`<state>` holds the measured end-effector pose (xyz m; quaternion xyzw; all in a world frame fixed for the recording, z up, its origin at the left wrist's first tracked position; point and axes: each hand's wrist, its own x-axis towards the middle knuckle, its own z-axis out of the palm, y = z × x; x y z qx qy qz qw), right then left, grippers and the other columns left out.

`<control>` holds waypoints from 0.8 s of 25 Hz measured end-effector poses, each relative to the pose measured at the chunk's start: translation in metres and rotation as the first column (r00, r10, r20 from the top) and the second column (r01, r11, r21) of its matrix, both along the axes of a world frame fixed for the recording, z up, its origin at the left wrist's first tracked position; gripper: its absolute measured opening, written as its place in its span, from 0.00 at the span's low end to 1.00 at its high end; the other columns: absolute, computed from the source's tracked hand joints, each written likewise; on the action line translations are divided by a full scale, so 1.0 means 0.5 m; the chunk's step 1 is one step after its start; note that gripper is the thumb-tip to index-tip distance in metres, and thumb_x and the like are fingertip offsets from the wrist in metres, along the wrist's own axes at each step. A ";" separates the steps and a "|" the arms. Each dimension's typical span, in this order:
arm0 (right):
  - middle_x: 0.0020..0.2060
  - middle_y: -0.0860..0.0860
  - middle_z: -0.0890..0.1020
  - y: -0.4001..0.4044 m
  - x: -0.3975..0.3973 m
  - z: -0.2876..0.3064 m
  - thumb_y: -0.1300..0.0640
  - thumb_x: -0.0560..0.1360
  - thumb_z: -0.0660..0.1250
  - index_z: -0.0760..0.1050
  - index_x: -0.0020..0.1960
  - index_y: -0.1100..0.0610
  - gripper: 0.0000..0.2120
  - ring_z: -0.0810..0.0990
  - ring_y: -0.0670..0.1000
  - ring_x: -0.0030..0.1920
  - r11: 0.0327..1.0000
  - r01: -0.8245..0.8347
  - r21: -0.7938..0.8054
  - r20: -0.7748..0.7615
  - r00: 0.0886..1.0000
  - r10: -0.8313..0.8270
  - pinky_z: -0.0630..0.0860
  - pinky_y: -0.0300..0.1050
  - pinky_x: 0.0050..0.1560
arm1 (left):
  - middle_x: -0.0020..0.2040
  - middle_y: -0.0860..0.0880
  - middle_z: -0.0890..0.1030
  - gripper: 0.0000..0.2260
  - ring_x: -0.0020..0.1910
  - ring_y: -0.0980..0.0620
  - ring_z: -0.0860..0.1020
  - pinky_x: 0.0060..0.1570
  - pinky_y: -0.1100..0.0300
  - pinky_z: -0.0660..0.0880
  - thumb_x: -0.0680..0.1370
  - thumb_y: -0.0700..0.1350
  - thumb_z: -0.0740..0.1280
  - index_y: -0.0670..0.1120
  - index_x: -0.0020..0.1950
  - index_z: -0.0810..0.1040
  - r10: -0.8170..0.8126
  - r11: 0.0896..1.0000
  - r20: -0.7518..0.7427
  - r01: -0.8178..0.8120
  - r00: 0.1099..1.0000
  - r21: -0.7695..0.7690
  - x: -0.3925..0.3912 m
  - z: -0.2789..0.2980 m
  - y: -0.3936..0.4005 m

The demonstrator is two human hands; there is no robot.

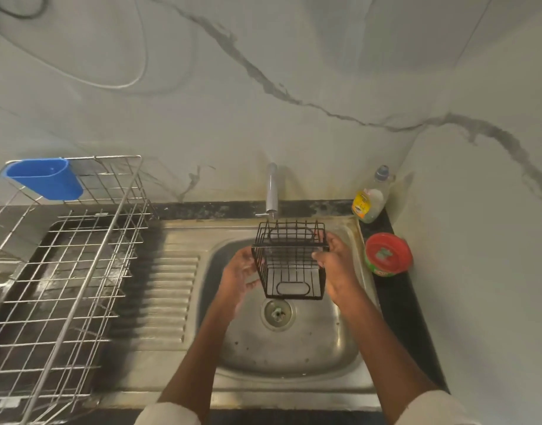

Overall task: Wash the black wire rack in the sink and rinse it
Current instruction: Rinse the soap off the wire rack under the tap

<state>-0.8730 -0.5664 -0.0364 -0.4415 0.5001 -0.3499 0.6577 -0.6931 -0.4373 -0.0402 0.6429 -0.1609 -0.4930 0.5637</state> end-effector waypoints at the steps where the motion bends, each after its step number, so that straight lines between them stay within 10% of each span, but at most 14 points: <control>1: 0.57 0.47 0.86 -0.010 0.008 -0.003 0.76 0.73 0.65 0.80 0.65 0.52 0.27 0.83 0.51 0.58 0.999 -0.045 0.005 -0.019 0.999 0.046 0.78 0.47 0.55 | 0.63 0.45 0.85 0.15 0.67 0.40 0.81 0.71 0.34 0.73 0.84 0.53 0.64 0.52 0.67 0.82 -0.013 1.000 0.025 0.013 1.000 -0.014 0.006 0.010 0.011; 6: 0.55 0.54 0.85 -0.055 0.047 0.006 0.75 0.74 0.64 0.82 0.62 0.54 0.24 0.82 0.56 0.56 0.982 -0.177 0.071 -0.055 0.982 0.181 0.78 0.55 0.60 | 0.75 0.57 0.77 0.33 0.73 0.50 0.76 0.71 0.42 0.76 0.75 0.64 0.76 0.60 0.77 0.71 -0.117 0.991 0.183 0.128 0.976 -0.047 0.025 0.028 0.076; 9: 0.59 0.53 0.85 -0.054 0.077 -0.001 0.75 0.73 0.64 0.82 0.63 0.56 0.24 0.80 0.57 0.63 0.944 -0.323 0.065 -0.043 0.945 0.326 0.77 0.54 0.62 | 0.71 0.65 0.77 0.36 0.71 0.63 0.75 0.65 0.64 0.77 0.74 0.46 0.81 0.60 0.78 0.68 -0.158 0.981 0.376 0.189 0.913 -0.046 0.022 0.024 0.092; 12: 0.59 0.52 0.86 -0.061 0.109 -0.010 0.76 0.73 0.63 0.83 0.61 0.58 0.23 0.79 0.57 0.67 0.909 -0.409 0.078 -0.015 0.911 0.412 0.78 0.53 0.62 | 0.68 0.57 0.79 0.38 0.69 0.57 0.78 0.69 0.54 0.78 0.70 0.37 0.82 0.57 0.74 0.69 -0.107 0.993 0.497 0.116 0.861 0.012 0.042 0.000 0.088; 16: 0.55 0.50 0.88 -0.071 0.164 0.009 0.57 0.80 0.68 0.86 0.56 0.57 0.10 0.79 0.55 0.66 0.887 -0.462 0.000 -0.039 0.886 0.462 0.71 0.53 0.68 | 0.68 0.57 0.75 0.48 0.68 0.57 0.77 0.68 0.48 0.79 0.62 0.50 0.86 0.58 0.75 0.62 -0.133 0.991 0.646 0.105 0.752 0.081 0.046 -0.019 0.086; 20: 0.50 0.53 0.88 -0.076 0.218 0.039 0.55 0.77 0.73 0.87 0.55 0.58 0.10 0.83 0.52 0.57 0.901 -0.431 -0.049 -0.063 0.901 0.428 0.76 0.50 0.67 | 0.62 0.65 0.74 0.46 0.61 0.69 0.75 0.58 0.66 0.77 0.60 0.53 0.88 0.63 0.68 0.62 -0.039 0.998 0.726 -0.012 0.687 0.065 0.013 -0.002 0.083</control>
